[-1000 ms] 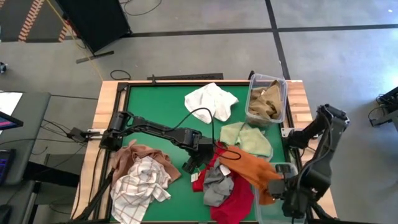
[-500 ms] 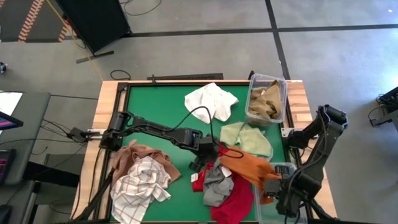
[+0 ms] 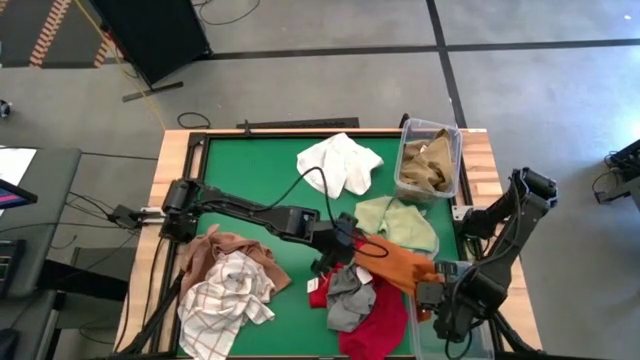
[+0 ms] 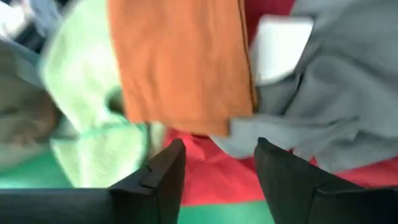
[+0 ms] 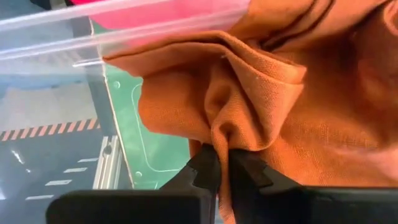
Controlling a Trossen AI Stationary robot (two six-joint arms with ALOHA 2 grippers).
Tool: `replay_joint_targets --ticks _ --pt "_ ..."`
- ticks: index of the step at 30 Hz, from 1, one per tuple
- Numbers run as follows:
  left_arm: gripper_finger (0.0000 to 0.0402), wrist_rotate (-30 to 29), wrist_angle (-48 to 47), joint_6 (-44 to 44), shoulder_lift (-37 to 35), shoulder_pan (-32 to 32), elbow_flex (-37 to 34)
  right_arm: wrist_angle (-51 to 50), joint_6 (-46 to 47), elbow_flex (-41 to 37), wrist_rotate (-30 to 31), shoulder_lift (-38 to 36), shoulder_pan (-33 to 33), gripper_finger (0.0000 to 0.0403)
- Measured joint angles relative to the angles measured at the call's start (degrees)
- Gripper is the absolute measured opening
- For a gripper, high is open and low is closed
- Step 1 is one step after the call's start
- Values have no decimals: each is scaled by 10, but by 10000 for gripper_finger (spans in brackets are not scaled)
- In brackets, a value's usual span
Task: Sort towels by color in basket
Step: Put the orange towel into the bottom transparent bin
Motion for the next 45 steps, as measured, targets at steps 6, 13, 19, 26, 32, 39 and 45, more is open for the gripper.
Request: replay_joint_targets --ticks 6,13,19,26,32,39,45 --pt "250 68 63 -20 -12 -14 0 1 0 0 2 0 -1 55" --pt "288 -8 159 -22 29 -46 0 7 0 0 4 0 -1 56" --pt "289 -38 220 -40 55 -49 -1 15 0 0 13 0 -5 56" --pt "289 -54 271 -45 103 -49 0 22 0 0 29 0 -8 56" --pt "288 -156 322 -59 101 -41 1 24 -2 0 33 0 -12 56" --pt "254 -140 316 -66 102 -21 1 26 0 0 34 0 -16 56" --pt "191 -90 313 -62 102 -18 1 26 0 0 34 0 -17 56"
